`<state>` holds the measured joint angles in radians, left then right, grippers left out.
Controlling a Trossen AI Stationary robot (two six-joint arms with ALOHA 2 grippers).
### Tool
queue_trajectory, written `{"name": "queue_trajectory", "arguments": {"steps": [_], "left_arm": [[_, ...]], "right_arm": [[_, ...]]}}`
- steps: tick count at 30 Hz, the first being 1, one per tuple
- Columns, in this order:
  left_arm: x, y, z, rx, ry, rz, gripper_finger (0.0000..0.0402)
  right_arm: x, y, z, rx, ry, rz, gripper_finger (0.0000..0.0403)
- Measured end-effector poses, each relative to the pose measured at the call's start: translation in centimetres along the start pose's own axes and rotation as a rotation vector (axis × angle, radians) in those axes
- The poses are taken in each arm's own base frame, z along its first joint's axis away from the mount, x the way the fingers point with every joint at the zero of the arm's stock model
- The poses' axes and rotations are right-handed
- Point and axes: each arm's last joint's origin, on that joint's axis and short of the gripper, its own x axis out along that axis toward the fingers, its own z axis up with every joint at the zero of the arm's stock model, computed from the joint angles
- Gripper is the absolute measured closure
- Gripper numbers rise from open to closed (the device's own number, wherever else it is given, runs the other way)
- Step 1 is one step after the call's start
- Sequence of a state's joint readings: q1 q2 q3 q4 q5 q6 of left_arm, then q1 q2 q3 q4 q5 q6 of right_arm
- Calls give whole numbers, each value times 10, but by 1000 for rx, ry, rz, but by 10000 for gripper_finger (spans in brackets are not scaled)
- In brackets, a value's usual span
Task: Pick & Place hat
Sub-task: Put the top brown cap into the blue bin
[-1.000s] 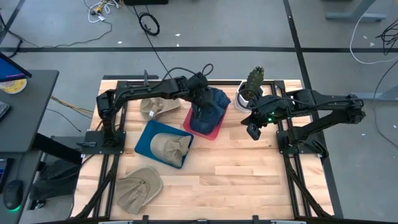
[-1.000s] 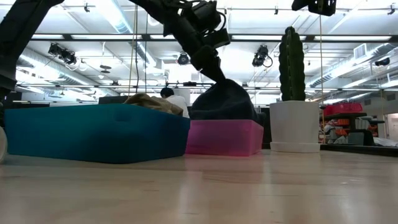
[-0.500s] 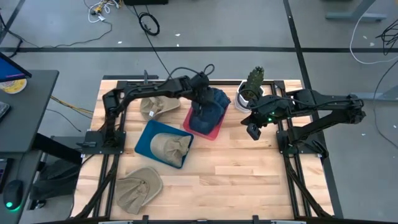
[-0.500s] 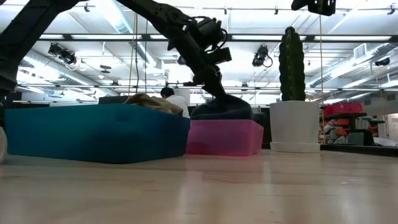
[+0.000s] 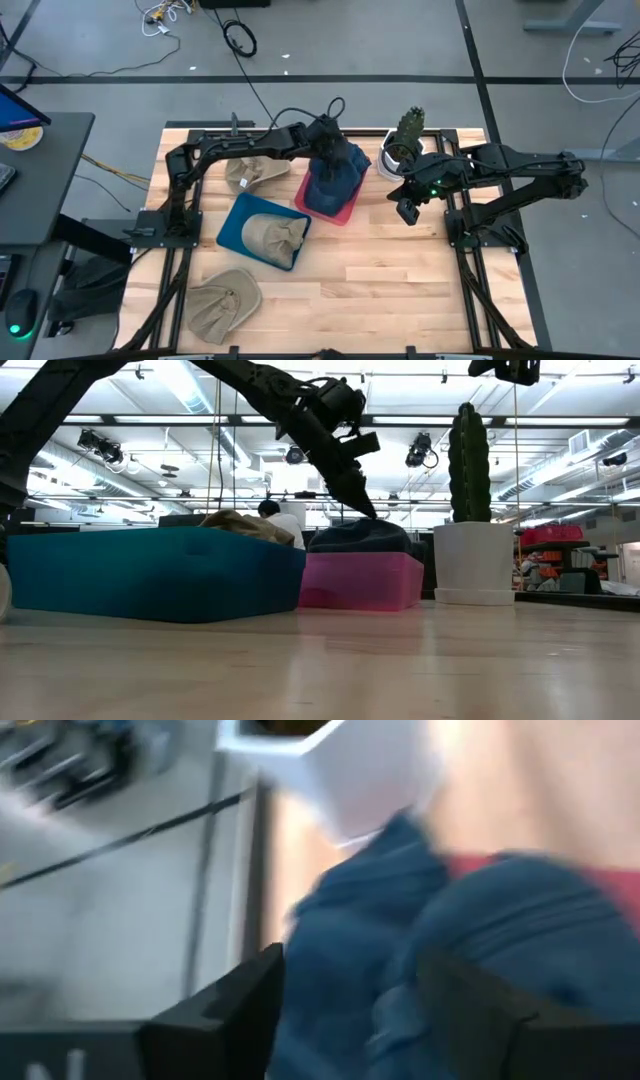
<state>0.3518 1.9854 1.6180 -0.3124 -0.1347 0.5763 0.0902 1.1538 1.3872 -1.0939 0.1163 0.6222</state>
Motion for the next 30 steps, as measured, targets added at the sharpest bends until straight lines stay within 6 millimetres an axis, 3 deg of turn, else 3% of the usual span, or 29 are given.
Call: {"name": "queue_trajectory", "arguments": {"steps": [4,9,18,23,27,30], "left_arm": [[-13,5,5,-37,61,152,133],[-50,10,23,-50,-5,204,127],[-159,17,48,-227,-171,238,155],[-214,11,41,-379,-170,171,169],[-235,0,30,-401,-81,111,176],[-239,-6,21,-429,3,79,177]], "right_arm": [[0,0,0,-2,-4,-6,403],[0,0,0,-2,-4,-7,403],[0,0,0,30,-3,-7,403],[0,-1,-1,53,5,-9,391],[0,0,0,62,15,18,380],[0,3,3,-13,-27,40,384]]}}
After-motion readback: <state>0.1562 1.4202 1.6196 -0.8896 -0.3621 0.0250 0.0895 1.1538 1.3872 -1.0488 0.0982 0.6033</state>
